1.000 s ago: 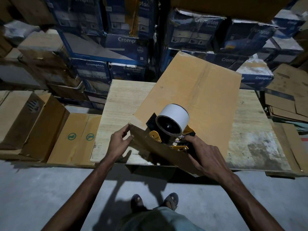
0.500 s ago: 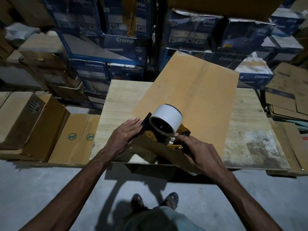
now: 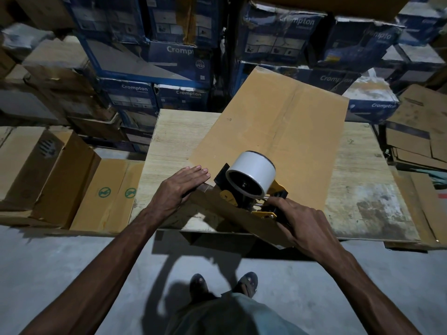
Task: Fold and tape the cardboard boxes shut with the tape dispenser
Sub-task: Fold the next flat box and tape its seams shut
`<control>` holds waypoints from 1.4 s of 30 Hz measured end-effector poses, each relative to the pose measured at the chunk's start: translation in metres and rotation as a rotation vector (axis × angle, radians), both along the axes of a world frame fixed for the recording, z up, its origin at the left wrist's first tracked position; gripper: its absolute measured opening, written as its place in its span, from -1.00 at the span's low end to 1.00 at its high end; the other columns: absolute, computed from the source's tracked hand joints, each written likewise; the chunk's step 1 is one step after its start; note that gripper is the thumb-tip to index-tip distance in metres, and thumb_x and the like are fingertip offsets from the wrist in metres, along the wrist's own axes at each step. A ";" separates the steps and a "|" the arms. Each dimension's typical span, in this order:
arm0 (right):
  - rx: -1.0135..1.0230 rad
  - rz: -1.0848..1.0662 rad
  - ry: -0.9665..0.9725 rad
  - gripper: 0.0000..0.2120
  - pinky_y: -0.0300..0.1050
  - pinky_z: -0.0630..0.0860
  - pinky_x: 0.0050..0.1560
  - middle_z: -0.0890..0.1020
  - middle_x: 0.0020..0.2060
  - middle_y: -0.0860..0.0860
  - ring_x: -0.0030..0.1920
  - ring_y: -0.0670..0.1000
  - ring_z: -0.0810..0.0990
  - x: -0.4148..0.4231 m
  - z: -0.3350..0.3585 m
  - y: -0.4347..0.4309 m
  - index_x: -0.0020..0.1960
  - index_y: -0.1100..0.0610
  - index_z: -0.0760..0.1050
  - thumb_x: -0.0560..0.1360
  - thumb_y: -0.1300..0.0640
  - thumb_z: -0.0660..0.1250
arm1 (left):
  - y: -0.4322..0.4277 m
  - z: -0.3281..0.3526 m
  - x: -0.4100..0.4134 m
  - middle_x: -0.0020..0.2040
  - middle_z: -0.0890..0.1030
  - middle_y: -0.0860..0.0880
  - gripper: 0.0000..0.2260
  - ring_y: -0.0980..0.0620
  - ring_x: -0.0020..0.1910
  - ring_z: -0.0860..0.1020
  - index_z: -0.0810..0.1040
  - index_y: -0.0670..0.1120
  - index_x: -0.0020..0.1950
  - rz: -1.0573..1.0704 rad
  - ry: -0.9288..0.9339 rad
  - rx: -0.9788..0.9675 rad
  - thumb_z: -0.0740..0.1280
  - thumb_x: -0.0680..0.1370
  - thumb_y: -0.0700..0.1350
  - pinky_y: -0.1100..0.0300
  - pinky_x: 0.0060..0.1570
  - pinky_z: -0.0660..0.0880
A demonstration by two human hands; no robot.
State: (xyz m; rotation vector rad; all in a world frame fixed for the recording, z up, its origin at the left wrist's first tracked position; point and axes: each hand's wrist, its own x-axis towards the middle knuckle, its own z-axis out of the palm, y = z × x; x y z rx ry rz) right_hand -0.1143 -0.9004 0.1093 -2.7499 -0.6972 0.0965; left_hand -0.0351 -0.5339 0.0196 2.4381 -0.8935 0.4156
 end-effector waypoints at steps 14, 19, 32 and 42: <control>-0.044 -0.091 -0.031 -0.26 -0.09 0.53 -0.47 0.70 0.00 -0.11 -0.27 0.00 0.68 -0.041 0.015 -0.064 0.41 -0.18 0.35 0.37 0.18 0.61 | 0.004 -0.005 0.004 0.50 0.49 0.00 -0.62 0.05 0.54 0.39 0.51 -0.06 0.51 -0.024 0.023 -0.010 0.29 0.68 -0.19 0.00 0.53 0.34; -0.048 -0.093 -0.034 -0.28 -0.10 0.53 -0.47 0.70 -0.03 -0.11 -0.29 -0.04 0.66 -0.045 0.014 -0.074 0.40 -0.17 0.37 0.37 0.17 0.61 | 0.000 -0.005 0.002 0.49 0.51 -0.02 -0.65 0.02 0.52 0.42 0.53 -0.06 0.49 -0.005 -0.003 -0.004 0.31 0.70 -0.09 -0.03 0.50 0.38; -0.010 -0.089 -0.029 -0.34 0.02 0.60 -0.36 0.68 0.14 -0.16 -0.19 -0.01 0.70 -0.046 0.009 -0.080 0.40 -0.22 0.35 0.44 0.15 0.54 | -0.121 -0.013 -0.032 0.34 0.62 -0.13 -0.61 -0.10 0.33 0.61 0.64 -0.07 0.31 -0.166 -0.052 0.151 0.54 0.48 -0.12 -0.10 0.37 0.49; -0.061 -0.067 -0.035 -0.37 0.01 0.57 -0.37 0.69 0.11 -0.12 -0.19 0.02 0.70 -0.048 0.011 -0.082 0.41 -0.21 0.34 0.45 0.10 0.52 | -0.129 -0.009 -0.031 0.27 0.67 -0.13 -0.55 -0.09 0.24 0.66 0.69 -0.11 0.25 -0.196 -0.065 0.123 0.63 0.38 -0.28 -0.08 0.29 0.58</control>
